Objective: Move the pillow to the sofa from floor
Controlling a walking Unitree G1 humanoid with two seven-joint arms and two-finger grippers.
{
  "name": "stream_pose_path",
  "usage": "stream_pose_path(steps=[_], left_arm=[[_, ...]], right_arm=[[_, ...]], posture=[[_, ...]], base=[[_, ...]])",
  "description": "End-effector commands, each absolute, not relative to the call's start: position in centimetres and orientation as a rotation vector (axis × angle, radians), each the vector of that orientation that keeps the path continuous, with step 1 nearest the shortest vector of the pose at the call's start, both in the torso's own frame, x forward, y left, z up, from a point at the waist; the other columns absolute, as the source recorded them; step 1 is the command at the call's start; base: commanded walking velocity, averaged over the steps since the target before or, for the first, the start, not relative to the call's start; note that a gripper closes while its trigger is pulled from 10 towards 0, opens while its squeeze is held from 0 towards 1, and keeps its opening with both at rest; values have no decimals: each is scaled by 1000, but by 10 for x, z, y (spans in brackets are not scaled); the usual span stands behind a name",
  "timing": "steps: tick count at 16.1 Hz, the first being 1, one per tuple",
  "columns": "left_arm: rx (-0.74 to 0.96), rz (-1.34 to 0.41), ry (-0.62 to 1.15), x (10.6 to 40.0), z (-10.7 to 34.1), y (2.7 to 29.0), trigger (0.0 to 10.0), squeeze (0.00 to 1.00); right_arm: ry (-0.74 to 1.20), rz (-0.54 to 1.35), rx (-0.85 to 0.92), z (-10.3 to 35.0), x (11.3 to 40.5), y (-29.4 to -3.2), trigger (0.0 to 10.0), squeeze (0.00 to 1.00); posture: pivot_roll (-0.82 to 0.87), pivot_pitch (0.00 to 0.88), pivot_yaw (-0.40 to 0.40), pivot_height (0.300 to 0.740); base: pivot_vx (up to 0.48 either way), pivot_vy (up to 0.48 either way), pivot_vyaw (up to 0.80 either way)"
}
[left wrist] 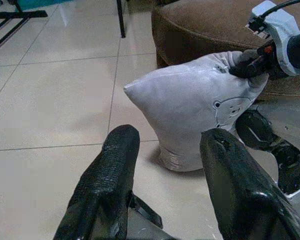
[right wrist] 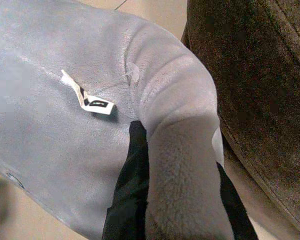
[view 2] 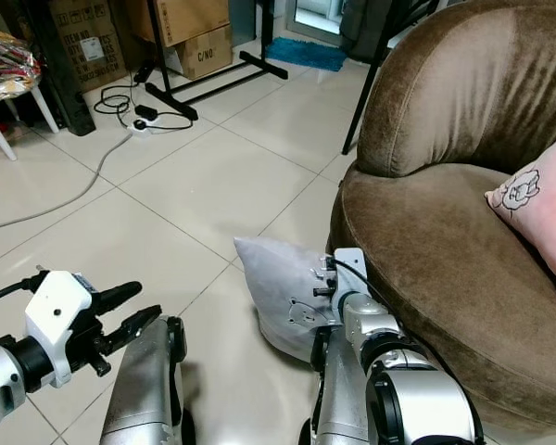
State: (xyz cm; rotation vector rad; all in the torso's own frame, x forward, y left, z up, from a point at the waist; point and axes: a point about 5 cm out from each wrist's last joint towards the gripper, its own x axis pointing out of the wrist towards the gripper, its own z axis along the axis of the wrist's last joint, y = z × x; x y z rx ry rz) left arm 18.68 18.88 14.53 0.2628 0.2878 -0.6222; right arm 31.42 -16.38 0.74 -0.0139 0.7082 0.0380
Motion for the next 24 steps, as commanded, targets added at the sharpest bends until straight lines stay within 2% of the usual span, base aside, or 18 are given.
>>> stream_pose_path(steps=[1, 2, 3, 7, 10, 11, 15, 22, 24], left_arm=[[287, -490, 230, 207, 139, 190, 10000, 0], [313, -333, 162, 232, 135, 190, 10000, 0], [323, -304, 159, 235, 132, 191, 10000, 0], [314, -286, 152, 230, 132, 191, 10000, 0], [315, -262, 113, 230, 130, 188, 10000, 0], [308, -240, 93, 231, 133, 189, 10000, 0], [320, -189, -13, 240, 148, 187, 10000, 0], [343, -186, -35, 244, 150, 186, 10000, 0], [352, -195, -52, 249, 155, 183, 10000, 0]], right_arm=[[576, 79, 115, 22, 319, -157, 0, 0], [372, 162, 248, 55, 320, -149, 0, 0], [317, 202, 261, 66, 321, -145, 0, 0], [227, 255, 299, 94, 318, -140, 0, 0], [79, 247, 382, 137, 304, -144, 0, 0], [58, 253, 346, 148, 305, -142, 10000, 0], [-34, 226, 354, 174, 305, -137, 10000, 0], [-90, 208, 387, 193, 305, -136, 10000, 0], [-168, 181, 386, 222, 311, -140, 10000, 0]], posture=[[4, 0, 0, 465], [9, 0, -3, 465], [9, 0, -5, 465], [28, 0, -20, 465], [23, 0, -17, 465], [19, 0, -14, 465], [14, 0, -9, 480], [8, 0, -2, 500], [6, 0, 2, 520]], base=[[0, 0, 0], [0, 0, 0], [0, 0, 0], [0, 0, 0], [0, 0, 0], [0, 0, 0], [0, 0, 0], [0, 0, 0], [0, 0, 0]])
